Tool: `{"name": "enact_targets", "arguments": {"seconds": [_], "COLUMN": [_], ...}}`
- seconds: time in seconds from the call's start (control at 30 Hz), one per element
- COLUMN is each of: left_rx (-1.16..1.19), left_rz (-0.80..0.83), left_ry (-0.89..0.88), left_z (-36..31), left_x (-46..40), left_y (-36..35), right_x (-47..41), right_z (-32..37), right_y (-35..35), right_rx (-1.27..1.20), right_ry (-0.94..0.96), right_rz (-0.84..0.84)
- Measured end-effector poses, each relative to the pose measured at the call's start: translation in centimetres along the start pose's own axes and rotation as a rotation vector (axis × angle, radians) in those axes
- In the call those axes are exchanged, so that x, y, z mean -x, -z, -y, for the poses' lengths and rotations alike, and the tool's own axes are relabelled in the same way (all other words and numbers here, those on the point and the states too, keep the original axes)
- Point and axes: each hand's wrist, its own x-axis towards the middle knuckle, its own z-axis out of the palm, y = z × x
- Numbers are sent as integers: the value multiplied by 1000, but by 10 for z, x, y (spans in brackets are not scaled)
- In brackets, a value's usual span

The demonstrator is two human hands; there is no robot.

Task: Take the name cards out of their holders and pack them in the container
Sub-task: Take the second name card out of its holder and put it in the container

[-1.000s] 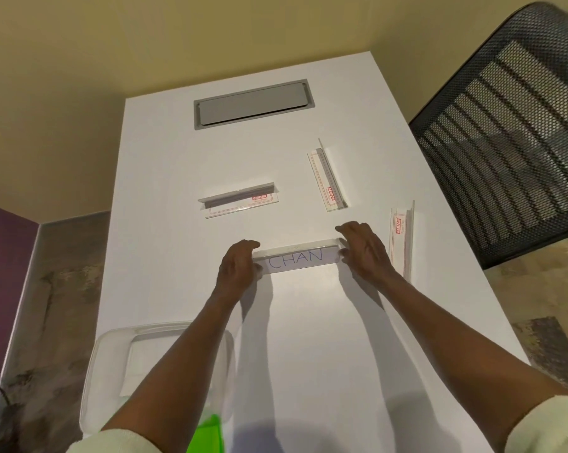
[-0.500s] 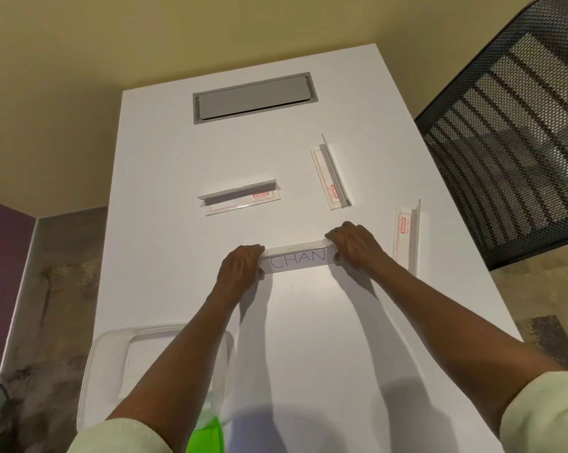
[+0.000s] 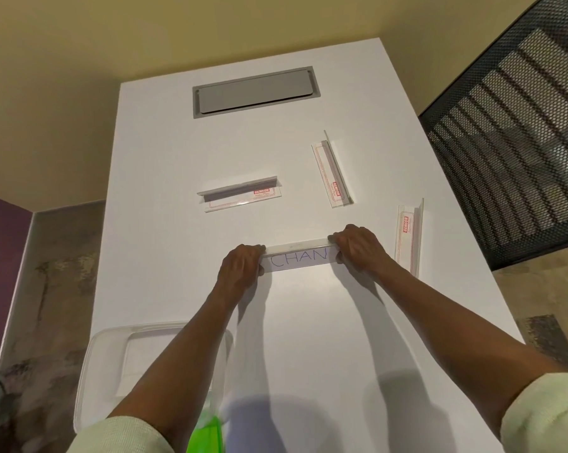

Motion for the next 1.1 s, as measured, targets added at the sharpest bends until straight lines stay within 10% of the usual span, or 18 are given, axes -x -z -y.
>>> {"name": "enact_targets", "arguments": {"seconds": [1.1], "left_rx": [-14], "left_rz": [-92], "left_ry": [-7], "left_z": [-4], "left_x": [74], "left_y": [101], "right_x": [43], "right_z": [67], "right_y": [107], "right_rx": [29], "right_ry": [-70], "right_rz": [-53]}}
